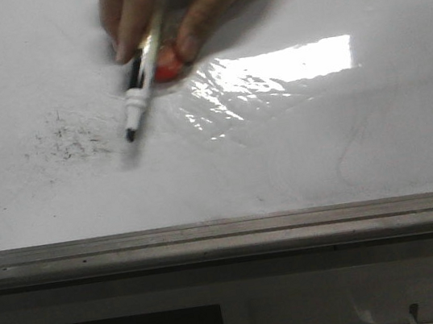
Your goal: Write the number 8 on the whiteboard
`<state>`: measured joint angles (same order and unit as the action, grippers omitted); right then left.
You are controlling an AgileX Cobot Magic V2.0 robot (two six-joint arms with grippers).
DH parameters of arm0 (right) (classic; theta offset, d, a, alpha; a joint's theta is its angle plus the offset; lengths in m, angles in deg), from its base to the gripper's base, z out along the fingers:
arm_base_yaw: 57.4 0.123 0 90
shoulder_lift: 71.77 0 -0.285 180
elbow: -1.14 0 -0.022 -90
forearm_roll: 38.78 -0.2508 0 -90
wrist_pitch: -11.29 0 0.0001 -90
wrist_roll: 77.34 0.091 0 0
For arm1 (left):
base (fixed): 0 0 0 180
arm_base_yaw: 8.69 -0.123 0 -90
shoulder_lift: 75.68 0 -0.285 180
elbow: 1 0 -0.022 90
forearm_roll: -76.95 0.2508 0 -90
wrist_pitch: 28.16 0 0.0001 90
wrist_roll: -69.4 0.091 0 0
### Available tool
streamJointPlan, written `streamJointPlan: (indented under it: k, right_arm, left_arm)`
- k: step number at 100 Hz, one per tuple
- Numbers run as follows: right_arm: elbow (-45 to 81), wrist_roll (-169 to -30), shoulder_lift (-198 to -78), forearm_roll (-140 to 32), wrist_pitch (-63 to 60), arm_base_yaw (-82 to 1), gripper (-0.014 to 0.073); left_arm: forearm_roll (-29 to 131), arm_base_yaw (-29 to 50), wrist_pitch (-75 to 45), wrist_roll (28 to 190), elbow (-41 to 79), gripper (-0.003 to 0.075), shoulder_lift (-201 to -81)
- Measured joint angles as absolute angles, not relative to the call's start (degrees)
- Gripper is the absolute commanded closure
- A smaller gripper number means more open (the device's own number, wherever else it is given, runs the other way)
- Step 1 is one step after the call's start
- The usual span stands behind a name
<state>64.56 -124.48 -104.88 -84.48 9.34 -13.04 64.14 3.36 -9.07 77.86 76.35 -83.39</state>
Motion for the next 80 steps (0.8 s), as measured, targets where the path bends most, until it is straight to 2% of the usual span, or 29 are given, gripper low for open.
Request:
streamJointPlan:
  k: [45,63,70,80]
  right_arm:
    - [65.31,-124.48,-103.88,-84.32,9.34,-13.04,0.0657]
    - [70.17,-124.24,-99.26,-77.07,13.49,-15.09,0.0657]
    - [72.57,-120.70,-97.13,-71.34,17.09,-17.20,0.0657]
    - [75.75,-107.88,-94.72,-59.68,22.11,-21.48,0.0657]
  left_arm:
    - [64.03,3.36,-9.07,77.86,76.35,0.0741,-83.39]
    - [64.03,3.36,-9.07,77.86,76.35,0.0741,-83.39]
    - [64.03,3.36,-9.07,77.86,76.35,0.0741,-83.39]
    - [64.03,3.36,-9.07,77.86,76.35,0.0741,-83.39]
